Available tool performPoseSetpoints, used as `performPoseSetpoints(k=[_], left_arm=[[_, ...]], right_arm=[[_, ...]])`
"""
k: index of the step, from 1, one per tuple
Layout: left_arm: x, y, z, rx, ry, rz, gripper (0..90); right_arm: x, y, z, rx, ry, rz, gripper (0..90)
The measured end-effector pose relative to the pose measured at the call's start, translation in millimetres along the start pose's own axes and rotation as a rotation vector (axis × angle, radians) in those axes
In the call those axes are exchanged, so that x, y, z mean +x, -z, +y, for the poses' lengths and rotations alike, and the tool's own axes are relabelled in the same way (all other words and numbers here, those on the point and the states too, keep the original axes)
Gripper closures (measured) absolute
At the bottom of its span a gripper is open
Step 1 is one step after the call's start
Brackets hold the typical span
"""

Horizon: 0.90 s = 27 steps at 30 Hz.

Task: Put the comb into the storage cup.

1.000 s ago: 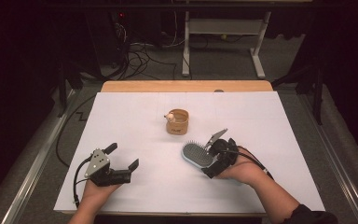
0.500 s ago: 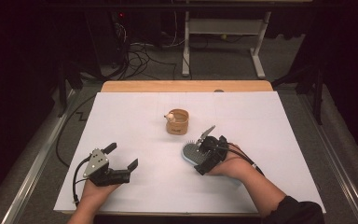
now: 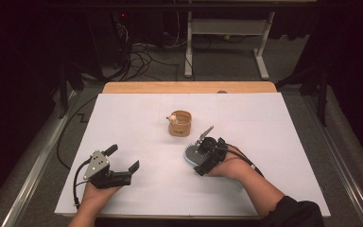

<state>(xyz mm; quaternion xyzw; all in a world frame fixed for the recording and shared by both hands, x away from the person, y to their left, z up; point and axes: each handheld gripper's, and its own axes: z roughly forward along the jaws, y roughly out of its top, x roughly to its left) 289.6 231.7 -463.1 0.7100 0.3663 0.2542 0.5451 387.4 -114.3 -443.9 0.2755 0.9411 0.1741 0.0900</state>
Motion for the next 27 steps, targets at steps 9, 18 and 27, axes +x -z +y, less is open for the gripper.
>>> performPoseSetpoints(k=[9, 18, 27], left_arm=[[0.8, 0.6, 0.0, -0.008, 0.008, 0.001, 0.1], [1.3, 1.2, 0.3, -0.012, 0.011, -0.005, 0.1], [0.3, 0.4, 0.1, -0.014, 0.013, -0.006, 0.0]], right_arm=[[-0.1, -1.6, 0.0, 0.016, 0.008, 0.004, 9.3], [-1.0, -1.2, 0.2, 0.016, 0.016, 0.031, 14.5], [-2.3, -2.3, 1.1, 0.014, 0.021, 0.038, 14.8]])
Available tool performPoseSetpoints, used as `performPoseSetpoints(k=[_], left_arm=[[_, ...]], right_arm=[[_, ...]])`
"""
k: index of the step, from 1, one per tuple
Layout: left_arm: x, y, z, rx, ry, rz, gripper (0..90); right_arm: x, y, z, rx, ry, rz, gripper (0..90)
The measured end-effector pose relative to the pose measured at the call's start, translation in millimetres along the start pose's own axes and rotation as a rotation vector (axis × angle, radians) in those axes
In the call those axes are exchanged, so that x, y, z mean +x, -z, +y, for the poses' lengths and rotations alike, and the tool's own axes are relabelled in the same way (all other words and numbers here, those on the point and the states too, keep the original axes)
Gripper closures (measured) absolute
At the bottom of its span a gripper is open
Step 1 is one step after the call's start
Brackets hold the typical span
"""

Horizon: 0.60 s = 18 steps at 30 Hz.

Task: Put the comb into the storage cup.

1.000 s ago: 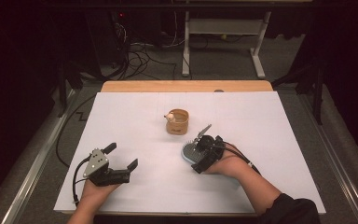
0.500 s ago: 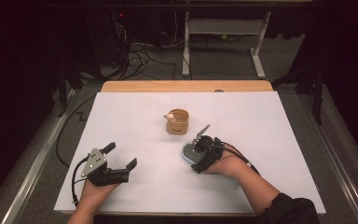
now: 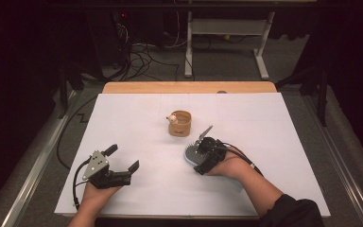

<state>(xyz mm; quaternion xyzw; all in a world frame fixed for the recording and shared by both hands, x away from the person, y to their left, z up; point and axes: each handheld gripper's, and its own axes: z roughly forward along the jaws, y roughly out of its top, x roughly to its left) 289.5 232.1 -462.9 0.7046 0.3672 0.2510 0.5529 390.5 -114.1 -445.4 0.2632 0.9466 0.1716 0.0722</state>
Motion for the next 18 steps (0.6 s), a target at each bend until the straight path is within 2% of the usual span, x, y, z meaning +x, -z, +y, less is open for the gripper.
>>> performPoseSetpoints(k=[11, 18], left_arm=[[-0.8, -0.7, -0.3, 0.006, -0.003, -0.006, 0.1], [-0.6, -0.7, -0.7, 0.010, -0.006, -0.004, 0.1]], right_arm=[[-0.2, -0.9, 2.9, 0.023, 0.014, 0.001, 14.9], [0.5, 0.3, 4.4, 0.031, 0.006, -0.003, 19.7]])
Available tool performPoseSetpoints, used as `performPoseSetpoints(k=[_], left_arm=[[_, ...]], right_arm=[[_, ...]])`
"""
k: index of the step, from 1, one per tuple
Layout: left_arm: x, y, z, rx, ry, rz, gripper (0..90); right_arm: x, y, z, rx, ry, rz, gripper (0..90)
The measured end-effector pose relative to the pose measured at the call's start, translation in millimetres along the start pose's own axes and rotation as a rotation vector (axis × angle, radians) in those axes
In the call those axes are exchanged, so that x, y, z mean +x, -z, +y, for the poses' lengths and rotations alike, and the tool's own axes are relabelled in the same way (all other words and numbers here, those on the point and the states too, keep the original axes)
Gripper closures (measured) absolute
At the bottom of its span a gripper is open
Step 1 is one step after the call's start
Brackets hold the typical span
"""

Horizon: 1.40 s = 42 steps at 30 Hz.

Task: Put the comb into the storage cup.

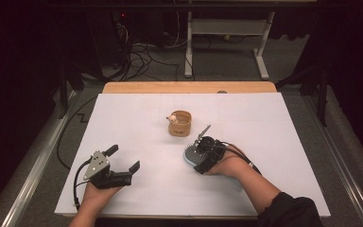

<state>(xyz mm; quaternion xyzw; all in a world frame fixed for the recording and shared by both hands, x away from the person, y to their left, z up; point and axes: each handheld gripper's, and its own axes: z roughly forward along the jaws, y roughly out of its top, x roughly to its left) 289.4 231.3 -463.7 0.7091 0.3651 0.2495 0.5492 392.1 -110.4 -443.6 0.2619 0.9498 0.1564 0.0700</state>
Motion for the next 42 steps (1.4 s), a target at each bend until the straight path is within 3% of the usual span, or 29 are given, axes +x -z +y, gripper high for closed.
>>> performPoseSetpoints(k=[23, 42], left_arm=[[-0.1, -0.1, -0.7, 0.002, 0.001, 0.003, 0.1], [-1.4, 0.4, 0.1, -0.002, 0.021, -0.018, 0.1]], right_arm=[[-1.5, 2.3, 1.4, 0.007, 0.001, 0.006, 20.5], [-5.7, 35.7, -9.8, -0.063, -0.019, -0.059, 20.5]])
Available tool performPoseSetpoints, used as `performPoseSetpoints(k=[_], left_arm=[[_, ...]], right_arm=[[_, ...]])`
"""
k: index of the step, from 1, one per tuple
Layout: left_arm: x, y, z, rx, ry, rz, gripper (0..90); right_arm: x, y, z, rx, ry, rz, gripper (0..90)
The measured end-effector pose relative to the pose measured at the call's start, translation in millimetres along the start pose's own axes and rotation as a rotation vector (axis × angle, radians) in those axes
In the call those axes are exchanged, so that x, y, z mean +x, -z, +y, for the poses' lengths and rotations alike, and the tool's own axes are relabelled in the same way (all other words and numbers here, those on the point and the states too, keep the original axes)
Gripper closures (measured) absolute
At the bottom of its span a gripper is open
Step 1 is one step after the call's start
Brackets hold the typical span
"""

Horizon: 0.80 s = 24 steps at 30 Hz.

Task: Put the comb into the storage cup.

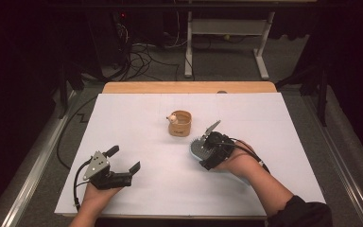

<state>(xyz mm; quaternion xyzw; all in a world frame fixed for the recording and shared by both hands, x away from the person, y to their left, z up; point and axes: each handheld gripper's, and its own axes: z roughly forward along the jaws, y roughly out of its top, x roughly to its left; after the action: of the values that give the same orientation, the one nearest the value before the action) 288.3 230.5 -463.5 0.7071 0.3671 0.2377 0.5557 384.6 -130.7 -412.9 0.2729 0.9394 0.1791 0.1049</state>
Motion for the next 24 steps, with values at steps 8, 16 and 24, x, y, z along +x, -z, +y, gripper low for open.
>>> performPoseSetpoints(k=[8, 16, 24], left_arm=[[0.5, 0.0, -0.2, 0.001, 0.011, -0.008, 0.0], [2.4, 1.0, -0.2, -0.001, 0.021, -0.006, 0.1], [1.1, 1.0, 0.7, -0.002, 0.029, -0.014, 0.0]], right_arm=[[-7.7, 15.8, -7.0, -0.043, -0.034, -0.020, 20.4], [-10.0, 24.7, -13.7, -0.124, -0.045, -0.064, 20.4], [-11.6, 31.8, -22.3, -0.243, -0.074, -0.108, 20.4]])
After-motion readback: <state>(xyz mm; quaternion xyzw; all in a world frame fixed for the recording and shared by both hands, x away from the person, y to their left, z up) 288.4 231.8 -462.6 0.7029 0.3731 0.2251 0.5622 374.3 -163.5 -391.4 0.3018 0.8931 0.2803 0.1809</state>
